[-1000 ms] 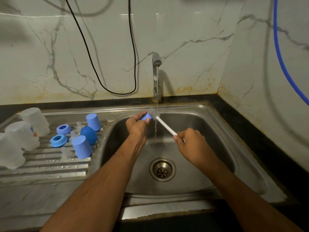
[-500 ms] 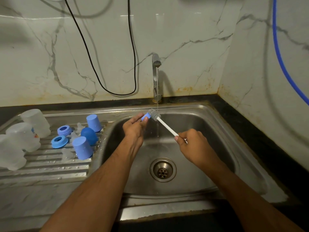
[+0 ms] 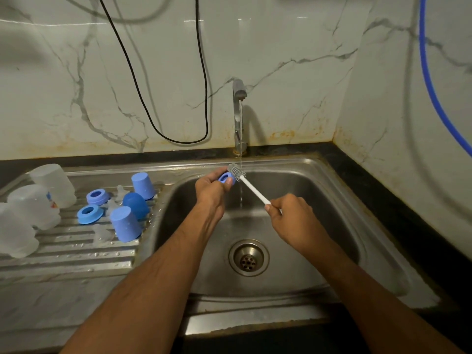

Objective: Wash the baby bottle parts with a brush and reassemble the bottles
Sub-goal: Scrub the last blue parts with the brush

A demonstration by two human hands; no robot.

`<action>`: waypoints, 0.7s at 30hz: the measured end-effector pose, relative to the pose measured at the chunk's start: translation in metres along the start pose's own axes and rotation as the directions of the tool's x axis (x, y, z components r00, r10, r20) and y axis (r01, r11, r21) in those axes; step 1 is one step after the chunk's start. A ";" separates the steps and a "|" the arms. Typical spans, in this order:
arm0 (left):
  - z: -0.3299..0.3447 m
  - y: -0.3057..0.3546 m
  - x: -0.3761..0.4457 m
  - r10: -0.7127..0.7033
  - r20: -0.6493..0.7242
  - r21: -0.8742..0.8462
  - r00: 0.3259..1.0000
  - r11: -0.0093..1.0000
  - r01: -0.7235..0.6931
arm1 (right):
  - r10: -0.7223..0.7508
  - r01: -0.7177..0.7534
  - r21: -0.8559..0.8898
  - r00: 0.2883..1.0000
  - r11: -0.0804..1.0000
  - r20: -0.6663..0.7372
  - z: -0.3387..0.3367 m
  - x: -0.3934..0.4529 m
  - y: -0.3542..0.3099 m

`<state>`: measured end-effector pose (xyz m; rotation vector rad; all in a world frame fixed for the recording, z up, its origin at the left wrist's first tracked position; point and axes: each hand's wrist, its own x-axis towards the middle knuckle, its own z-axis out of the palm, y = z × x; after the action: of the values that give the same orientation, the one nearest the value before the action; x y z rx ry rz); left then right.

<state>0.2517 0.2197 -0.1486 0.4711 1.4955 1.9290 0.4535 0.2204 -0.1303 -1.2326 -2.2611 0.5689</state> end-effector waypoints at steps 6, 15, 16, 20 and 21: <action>-0.012 0.004 0.005 -0.002 -0.001 0.002 1.000 1.000 0.002 | -0.002 0.001 0.054 1.000 0.999 0.029 -0.001 -0.004 0.005; -0.016 0.002 0.005 -0.104 0.054 -0.274 0.993 0.955 0.115 | 0.030 -0.029 0.057 0.999 0.998 -0.019 -0.006 0.004 0.015; -0.015 0.003 0.004 -0.124 0.066 -0.292 0.990 0.947 0.138 | 0.035 -0.033 0.053 0.999 0.998 -0.029 -0.005 0.005 0.017; -0.004 0.005 -0.002 -0.155 0.103 -0.279 0.983 0.944 0.178 | 0.041 -0.039 0.042 0.998 0.998 -0.047 0.000 0.008 0.015; -0.001 0.004 -0.002 -0.165 0.108 -0.271 0.980 0.944 0.188 | 0.032 -0.031 0.038 0.999 0.999 -0.037 0.001 0.007 0.013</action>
<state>0.2518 0.2168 -0.1446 0.2768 1.1464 1.9136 0.4583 0.2330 -0.1372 -1.2524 -2.1938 0.5924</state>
